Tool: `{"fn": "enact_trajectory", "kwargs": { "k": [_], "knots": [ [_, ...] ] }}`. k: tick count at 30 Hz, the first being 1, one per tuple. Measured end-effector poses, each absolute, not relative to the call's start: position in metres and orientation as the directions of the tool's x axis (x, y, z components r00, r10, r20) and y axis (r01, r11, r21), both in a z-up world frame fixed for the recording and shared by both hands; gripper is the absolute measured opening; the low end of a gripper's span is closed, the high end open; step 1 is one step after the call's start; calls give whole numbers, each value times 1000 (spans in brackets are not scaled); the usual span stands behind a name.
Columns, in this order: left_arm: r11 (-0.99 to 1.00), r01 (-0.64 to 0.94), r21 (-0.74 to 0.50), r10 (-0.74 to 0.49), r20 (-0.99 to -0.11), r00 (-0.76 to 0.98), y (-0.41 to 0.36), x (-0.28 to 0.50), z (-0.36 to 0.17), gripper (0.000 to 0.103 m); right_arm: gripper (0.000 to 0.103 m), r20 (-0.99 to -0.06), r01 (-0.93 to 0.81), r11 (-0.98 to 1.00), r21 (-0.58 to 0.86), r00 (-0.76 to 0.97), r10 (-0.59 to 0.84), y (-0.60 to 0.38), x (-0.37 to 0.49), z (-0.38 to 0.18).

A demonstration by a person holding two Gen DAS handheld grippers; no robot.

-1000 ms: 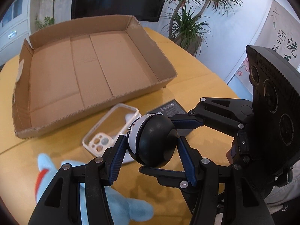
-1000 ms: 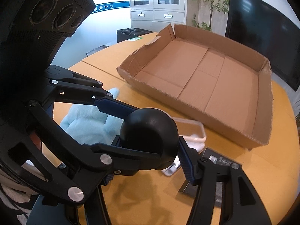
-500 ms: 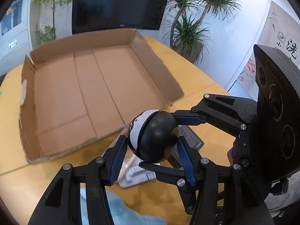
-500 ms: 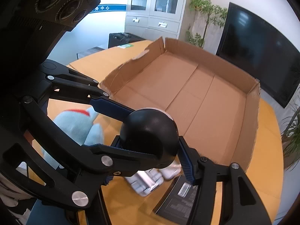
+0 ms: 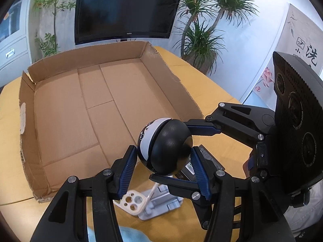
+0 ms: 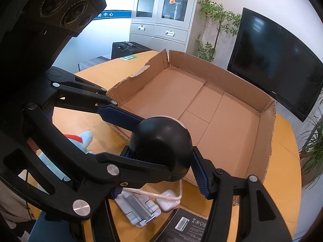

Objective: Organize objects
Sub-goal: 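Lift the speaker ball with the right gripper and carry it over the cardboard box, then lower the ball into the box and open the right gripper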

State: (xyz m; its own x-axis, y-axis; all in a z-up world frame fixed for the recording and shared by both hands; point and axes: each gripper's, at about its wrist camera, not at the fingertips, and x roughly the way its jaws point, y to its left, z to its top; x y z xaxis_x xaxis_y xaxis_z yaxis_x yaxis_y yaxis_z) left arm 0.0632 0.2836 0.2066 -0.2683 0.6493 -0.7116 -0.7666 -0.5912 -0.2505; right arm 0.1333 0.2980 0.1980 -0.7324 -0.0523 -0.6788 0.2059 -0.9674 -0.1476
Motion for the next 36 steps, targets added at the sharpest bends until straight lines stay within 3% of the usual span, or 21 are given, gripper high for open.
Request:
{"fn": "enact_trajectory", "kwargs": {
  "k": [20,36],
  "knots": [
    [-638,-678,-364,602,-786,-144,314,-34,126,54,56,-784,193,-980,-47,-615,-84,334,42,143],
    [-668,-633,-392,575,-812,-104,318,-38,102,54,56,-823,197,-979,-43,-563,-78,337,30,118]
  ]
}}
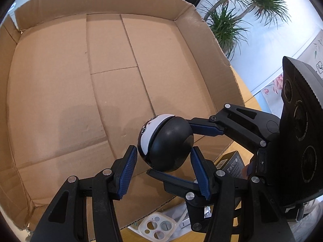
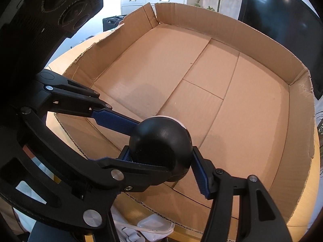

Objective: Organize objects
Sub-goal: 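Lower the ball into the box and open the right gripper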

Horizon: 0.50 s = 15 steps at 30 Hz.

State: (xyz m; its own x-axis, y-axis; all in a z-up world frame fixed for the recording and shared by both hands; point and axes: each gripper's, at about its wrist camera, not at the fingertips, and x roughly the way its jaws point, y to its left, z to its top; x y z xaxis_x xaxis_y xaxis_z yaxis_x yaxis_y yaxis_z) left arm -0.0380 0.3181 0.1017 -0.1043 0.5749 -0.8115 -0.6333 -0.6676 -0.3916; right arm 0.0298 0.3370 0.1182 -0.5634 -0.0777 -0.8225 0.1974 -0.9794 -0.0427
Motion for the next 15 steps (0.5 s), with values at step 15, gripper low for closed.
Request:
{"fn": "enact_trajectory", "kwargs": {
  "k": [15],
  "knots": [
    [-760,-607,-233,548,-732,-405,275,24,199,80,81,-691,197,-977,-77,-717,-90,325,90,195]
  ]
}}
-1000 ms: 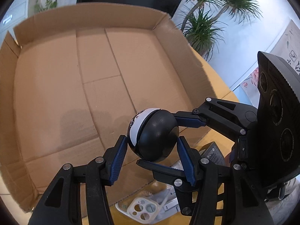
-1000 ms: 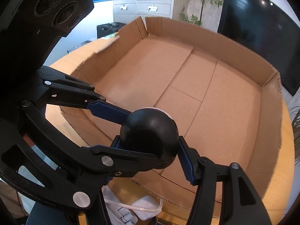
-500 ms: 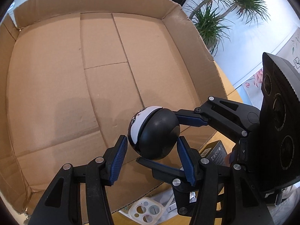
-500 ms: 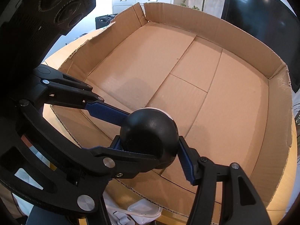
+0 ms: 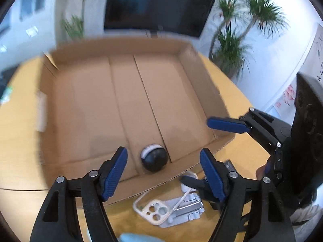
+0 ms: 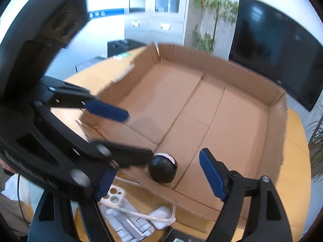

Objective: Organize objects
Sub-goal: 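Lower the ball into the box and open the right gripper, then grasp the light-blue plush toy with the left gripper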

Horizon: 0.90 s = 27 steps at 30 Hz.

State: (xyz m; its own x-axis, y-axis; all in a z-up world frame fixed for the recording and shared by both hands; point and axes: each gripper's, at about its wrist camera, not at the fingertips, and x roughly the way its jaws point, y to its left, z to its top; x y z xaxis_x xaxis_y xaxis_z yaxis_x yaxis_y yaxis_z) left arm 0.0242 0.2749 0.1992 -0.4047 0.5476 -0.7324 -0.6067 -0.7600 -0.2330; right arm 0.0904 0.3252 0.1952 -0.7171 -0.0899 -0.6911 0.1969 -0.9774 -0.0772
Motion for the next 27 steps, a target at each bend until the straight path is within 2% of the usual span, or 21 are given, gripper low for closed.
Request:
{"fn": "enact_trajectory", "kwargs": {
  "k": [3,4,5,9,11,16,21,27],
  "knots": [
    [-798,-576,-175,529,-659,-534,246,59,231,90,87,-646,198,-976,-89,-758,-95,320,111,216],
    [-808,-566,-164,525,-637,-565,236,70,238,90,90,-627,197,-977,-86,-773,-101,319,121,222],
    [-823,-546,-156,515,-610,-602,220,83,246,91,101,-610,195,-978,-77,-785,-109,318,127,226],
    [-868,-471,-161,472,-562,-679,172,121,251,102,102,-524,170,-985,-43,-843,-122,316,158,240],
    [-893,-418,-168,434,-568,-699,150,138,243,102,102,-503,188,-982,-29,-852,-148,316,169,243],
    [-917,-300,-263,398,-622,-675,97,176,195,103,102,-522,203,-979,2,-835,-174,312,187,238],
    [-874,-143,-464,459,-695,-553,50,204,120,102,102,-552,213,-976,52,-808,-206,297,199,218],
    [-853,-19,-521,452,-722,-524,45,236,62,102,102,-677,280,-956,87,-687,-263,264,189,178]
  ]
}}
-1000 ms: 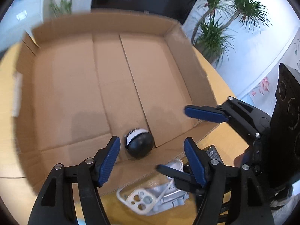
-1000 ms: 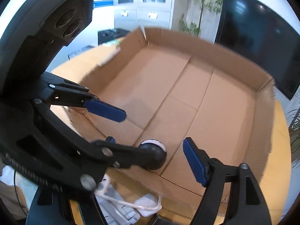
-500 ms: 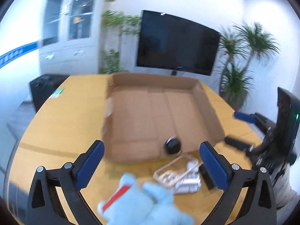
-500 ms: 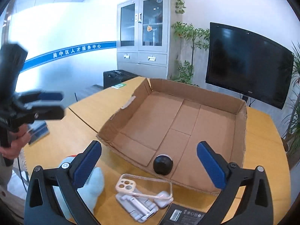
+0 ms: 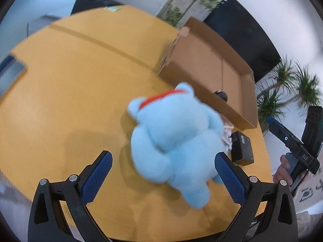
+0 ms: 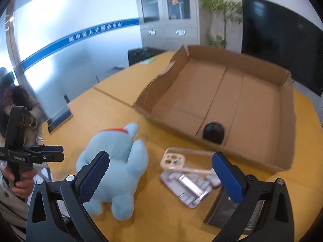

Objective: Organize objects
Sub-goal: 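Grasp the light-blue plush toy with the left gripper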

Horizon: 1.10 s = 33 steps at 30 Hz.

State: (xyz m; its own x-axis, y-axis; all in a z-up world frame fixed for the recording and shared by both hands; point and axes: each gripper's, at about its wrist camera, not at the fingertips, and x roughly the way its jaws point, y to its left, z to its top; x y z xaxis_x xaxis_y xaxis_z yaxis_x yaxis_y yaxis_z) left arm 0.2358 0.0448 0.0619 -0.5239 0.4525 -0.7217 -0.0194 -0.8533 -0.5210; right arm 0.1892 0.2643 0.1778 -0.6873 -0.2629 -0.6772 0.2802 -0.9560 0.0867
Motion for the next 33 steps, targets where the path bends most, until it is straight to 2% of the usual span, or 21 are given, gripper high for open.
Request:
{"fn": "enact_trajectory", "kwargs": {
  "k": [4,6,9,12,19,21,22,24,33],
  "knots": [
    [-796,44,-604,507,-704,-497,45,245,32,102,102,-735,299,-942,153,-603,-311,253,172,155],
    [-790,52,-611,514,-705,-489,44,247,26,102,96,-759,304,-937,173,-564,-324,249,162,145],
    [-792,63,-608,506,-709,-491,42,251,23,102,79,-795,291,-938,189,-515,-320,242,149,130],
    [-781,72,-621,513,-703,-493,40,252,19,101,69,-821,270,-936,225,-465,-331,239,137,115],
    [-780,68,-622,524,-708,-474,45,245,15,100,55,-851,252,-940,232,-416,-321,229,122,97],
    [-778,69,-625,527,-709,-469,47,241,14,97,32,-857,244,-935,256,-390,-336,227,119,90],
    [-777,67,-626,530,-708,-467,47,241,13,95,30,-858,245,-933,264,-382,-343,228,119,88],
    [-780,60,-623,531,-710,-463,49,240,13,86,28,-858,220,-935,278,-380,-345,234,119,85],
    [-778,45,-627,545,-709,-448,55,222,16,86,27,-835,203,-927,314,-405,-372,254,138,80]
  ]
}}
